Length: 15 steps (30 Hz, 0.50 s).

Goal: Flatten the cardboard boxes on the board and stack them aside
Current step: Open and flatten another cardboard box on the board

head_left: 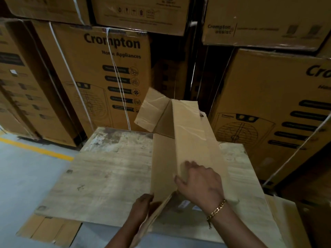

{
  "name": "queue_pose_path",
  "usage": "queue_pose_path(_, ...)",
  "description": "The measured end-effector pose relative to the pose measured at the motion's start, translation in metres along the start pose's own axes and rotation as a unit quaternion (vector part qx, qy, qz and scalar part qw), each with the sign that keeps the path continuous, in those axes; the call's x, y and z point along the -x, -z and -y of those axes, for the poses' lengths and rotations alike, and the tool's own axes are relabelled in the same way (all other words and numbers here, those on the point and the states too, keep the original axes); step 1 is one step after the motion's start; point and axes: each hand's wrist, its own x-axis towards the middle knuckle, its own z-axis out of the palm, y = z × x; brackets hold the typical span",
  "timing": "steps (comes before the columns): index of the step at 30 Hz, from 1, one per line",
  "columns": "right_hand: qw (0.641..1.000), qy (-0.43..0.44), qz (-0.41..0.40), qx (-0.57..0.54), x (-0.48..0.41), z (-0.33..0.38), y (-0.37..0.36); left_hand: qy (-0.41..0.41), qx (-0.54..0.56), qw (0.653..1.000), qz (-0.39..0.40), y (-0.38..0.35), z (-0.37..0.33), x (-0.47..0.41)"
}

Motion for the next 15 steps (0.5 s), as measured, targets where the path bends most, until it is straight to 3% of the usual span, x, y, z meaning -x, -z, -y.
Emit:
queue_pose_path(5,0.999,0.027,0.008,-0.041,-0.008,0.052,-0.009,-0.048,0.201,0.974,0.095,0.025,-0.063,0.032)
queue_pose_path(8,0.994,0.01,-0.02,-0.106,-0.018,0.051,-0.013,-0.107,0.16,0.979,0.07,0.025,-0.078,0.038)
queue_pose_path(11,0.968,-0.083,-0.102,-0.214,-0.024,0.007,-0.014,-0.117,0.126,0.985,0.033,0.025,-0.084,0.036)
queue_pose_path(12,0.957,-0.129,-0.086,-0.245,-0.022,-0.012,-0.017,-0.121,0.112,0.986,0.017,0.025,-0.086,0.035)
queue_pose_path(13,0.934,-0.182,-0.042,-0.306,-0.018,-0.03,-0.025,-0.12,0.104,0.987,0.002,0.023,-0.088,0.034)
queue_pose_path(15,0.823,-0.279,0.084,-0.487,-0.006,-0.047,-0.041,-0.121,0.089,0.988,-0.034,0.018,-0.092,0.031)
